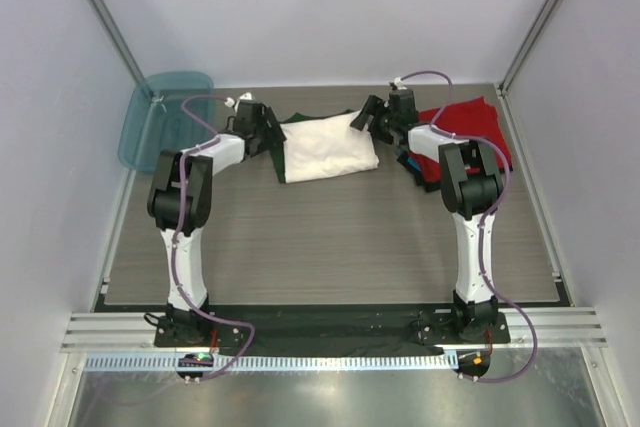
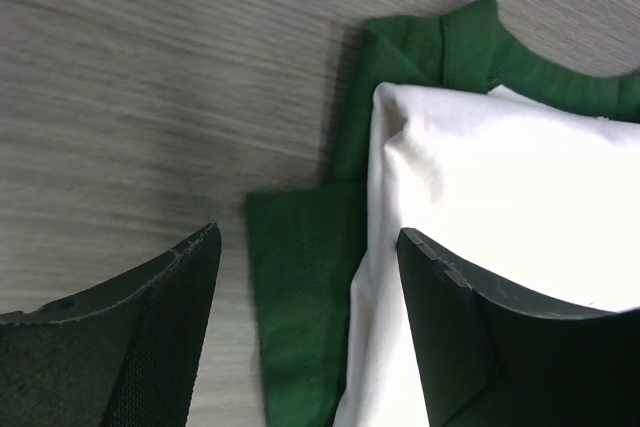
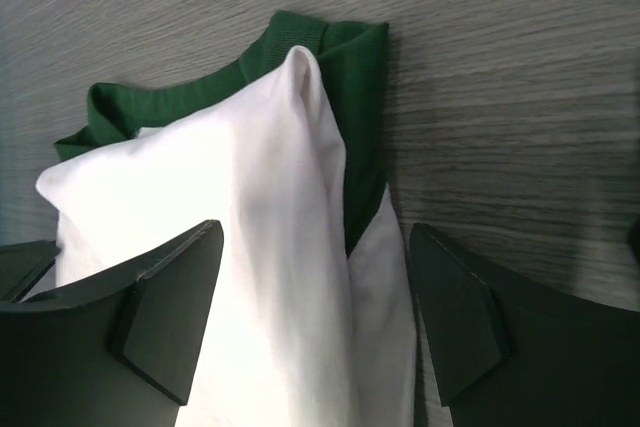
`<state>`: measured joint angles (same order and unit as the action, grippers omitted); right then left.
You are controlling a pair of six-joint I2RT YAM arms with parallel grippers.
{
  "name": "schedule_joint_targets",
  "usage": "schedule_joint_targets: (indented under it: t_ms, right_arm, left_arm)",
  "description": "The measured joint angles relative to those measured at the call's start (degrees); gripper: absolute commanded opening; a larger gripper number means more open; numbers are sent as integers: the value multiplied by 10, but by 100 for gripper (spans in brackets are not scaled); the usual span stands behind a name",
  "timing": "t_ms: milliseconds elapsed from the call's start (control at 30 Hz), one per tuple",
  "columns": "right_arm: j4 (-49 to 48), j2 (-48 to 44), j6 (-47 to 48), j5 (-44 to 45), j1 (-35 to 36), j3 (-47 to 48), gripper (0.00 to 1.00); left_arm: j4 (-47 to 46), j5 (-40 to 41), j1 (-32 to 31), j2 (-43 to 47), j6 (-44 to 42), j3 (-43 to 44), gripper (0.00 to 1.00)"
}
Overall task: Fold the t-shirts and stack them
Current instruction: Neatly place the folded tshirt to the corner
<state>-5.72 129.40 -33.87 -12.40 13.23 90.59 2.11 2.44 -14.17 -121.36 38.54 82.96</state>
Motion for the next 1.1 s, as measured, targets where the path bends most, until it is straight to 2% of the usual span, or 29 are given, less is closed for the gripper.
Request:
schedule_joint_targets:
  t_ms: [167,267,367,567,767,1033,1100]
  right_arm:
    - [24,-14,26,33,-2,-4,85]
    - [52,-14,37,42,-3,11,84]
    - [73,-5,38,40,-5,43,80]
    - [73,28,32,17,-6,72,78]
    - [48,42,16,-9,-7,76,74]
    - [10,67,-6,-45,-6,94,73]
    - [6,71,-8,-49,-6,97,71]
  left_arm:
    - [-1,16,1,34,-5,-26,79]
    - [-10,17,1,39,-13,-19,79]
    - [-6,13,1,22,-16,17,77]
    - [-10,-9,3,-36,-15,69,75]
    - [-22,-28,4,-79,-13,96,71]
    - [-26,-51,4,-100,-3,123,64]
    - [-27,-54,4,-100,1,123,58]
